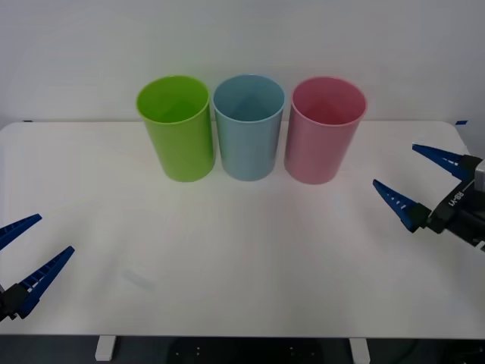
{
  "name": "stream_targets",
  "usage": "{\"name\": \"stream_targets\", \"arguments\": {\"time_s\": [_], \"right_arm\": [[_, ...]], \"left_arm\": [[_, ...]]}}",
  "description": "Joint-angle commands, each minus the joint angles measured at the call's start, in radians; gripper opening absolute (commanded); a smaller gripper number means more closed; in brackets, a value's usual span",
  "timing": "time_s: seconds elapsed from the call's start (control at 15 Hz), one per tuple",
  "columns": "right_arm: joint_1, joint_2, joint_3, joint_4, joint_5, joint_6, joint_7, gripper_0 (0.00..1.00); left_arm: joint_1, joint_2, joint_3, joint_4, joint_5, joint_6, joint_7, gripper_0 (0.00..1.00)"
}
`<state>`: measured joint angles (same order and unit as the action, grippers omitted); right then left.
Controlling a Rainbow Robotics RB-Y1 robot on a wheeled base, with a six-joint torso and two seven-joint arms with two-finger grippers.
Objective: Grasp the object on the table and drop it into the matching bin: aluminum can to the light blue bin, PET bottle to the pink bin.
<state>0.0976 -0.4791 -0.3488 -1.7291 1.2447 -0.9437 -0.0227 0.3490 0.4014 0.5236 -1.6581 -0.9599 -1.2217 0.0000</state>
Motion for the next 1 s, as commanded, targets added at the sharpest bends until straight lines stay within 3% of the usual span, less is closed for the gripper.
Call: {"name": "stream_targets", "arguments": {"time_s": [0.07,0.53,1.0], "right_arm": [[0.074,-0.012,-0.061,0.000,0.001,-0.080,0.014,1.00],[0.146,-0.082,-0.151,0.000,-0.005,-0.221,0.014,1.00],[0.151,-0.115,-0.140,0.042,-0.053,-0.251,0.000,1.00]], "left_arm": [[0.000,0.000,0.000,0.000,0.000,0.000,0.000,1.00],[0.000,0.000,0.000,0.000,0.000,0.000,0.000,1.00],[0.000,0.000,0.000,0.000,0.000,0.000,0.000,1.00]]}}
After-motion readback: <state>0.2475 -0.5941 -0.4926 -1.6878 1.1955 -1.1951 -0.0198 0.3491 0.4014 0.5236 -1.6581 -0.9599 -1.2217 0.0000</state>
